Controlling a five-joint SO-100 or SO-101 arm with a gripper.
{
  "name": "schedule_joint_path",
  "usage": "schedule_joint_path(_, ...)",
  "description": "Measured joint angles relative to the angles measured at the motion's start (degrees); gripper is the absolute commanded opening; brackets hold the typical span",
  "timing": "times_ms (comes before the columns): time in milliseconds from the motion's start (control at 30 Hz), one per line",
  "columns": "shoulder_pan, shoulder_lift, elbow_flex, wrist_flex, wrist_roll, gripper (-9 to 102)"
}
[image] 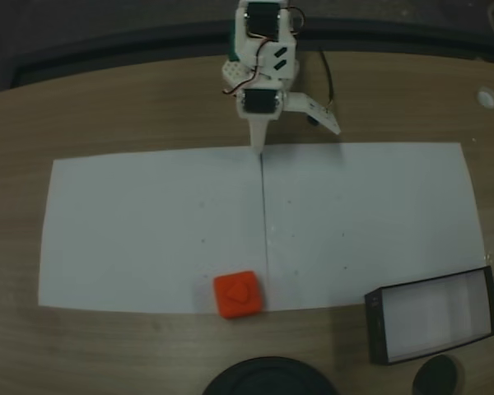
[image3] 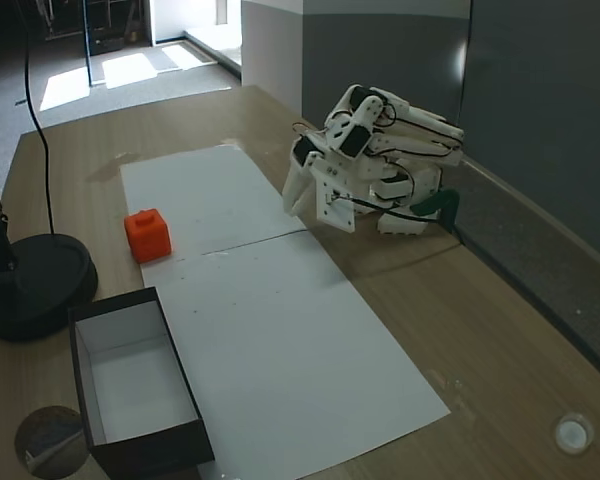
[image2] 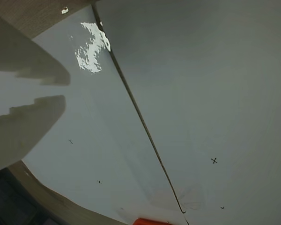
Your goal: Grab a orange square and put it in the box.
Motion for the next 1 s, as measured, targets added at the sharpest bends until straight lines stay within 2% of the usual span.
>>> schedule_joint_path(167,0.00,0.00,0.00,-0.09,0.00,0)
schedule_joint_path(333,0.00,-0.09,0.09,-14.33,0.00,1)
schedule_joint_path(467,0.70,-0.09,-0.26,-26.72,0.00,15)
schedule_joint_path(533,0.70,-0.53,-1.67,-29.71,0.00,23)
schedule_joint_path(600,0.70,-0.53,-3.43,-30.76,0.00,28)
schedule_joint_path(800,3.43,-1.41,-10.55,-31.29,0.00,26)
schedule_joint_path(1000,4.48,-17.05,-21.36,-34.19,0.00,27)
